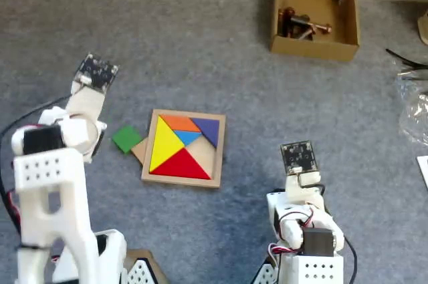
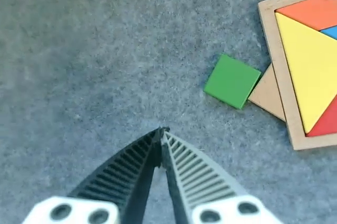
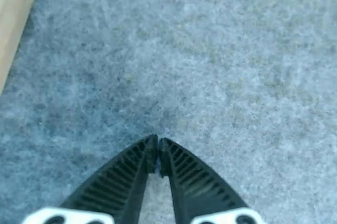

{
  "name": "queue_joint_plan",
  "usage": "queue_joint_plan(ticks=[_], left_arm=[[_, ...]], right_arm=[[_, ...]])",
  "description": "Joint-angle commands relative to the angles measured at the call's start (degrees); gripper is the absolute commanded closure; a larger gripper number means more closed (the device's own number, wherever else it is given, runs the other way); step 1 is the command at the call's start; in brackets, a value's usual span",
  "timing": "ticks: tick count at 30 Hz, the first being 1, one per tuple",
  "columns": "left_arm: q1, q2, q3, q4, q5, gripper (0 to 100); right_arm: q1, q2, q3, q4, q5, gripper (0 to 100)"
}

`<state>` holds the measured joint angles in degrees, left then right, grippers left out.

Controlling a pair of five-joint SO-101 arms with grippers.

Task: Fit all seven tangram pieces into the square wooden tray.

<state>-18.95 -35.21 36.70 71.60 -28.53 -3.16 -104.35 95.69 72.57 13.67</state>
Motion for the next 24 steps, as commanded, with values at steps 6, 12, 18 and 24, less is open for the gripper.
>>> queue_joint_plan(ticks=[6, 12, 18, 24], left_arm=[[7.25, 16.75, -11.3, 0.35, 1.85, 87], [8.22, 25.98, -20.62, 5.01, -12.31, 87], [7.52, 36.0, -30.11, 7.38, -13.27, 86], [7.34, 48.75, -40.13, 13.36, -12.92, 79]], right_arm=[[-0.75, -0.31, 5.67, -1.27, -0.44, 99.3], [-0.75, -0.31, 5.67, -1.27, -0.44, 99.3], [-0.75, -0.31, 5.67, -1.27, -0.44, 99.3], [-0.75, -0.31, 5.67, -1.27, -0.44, 99.3]])
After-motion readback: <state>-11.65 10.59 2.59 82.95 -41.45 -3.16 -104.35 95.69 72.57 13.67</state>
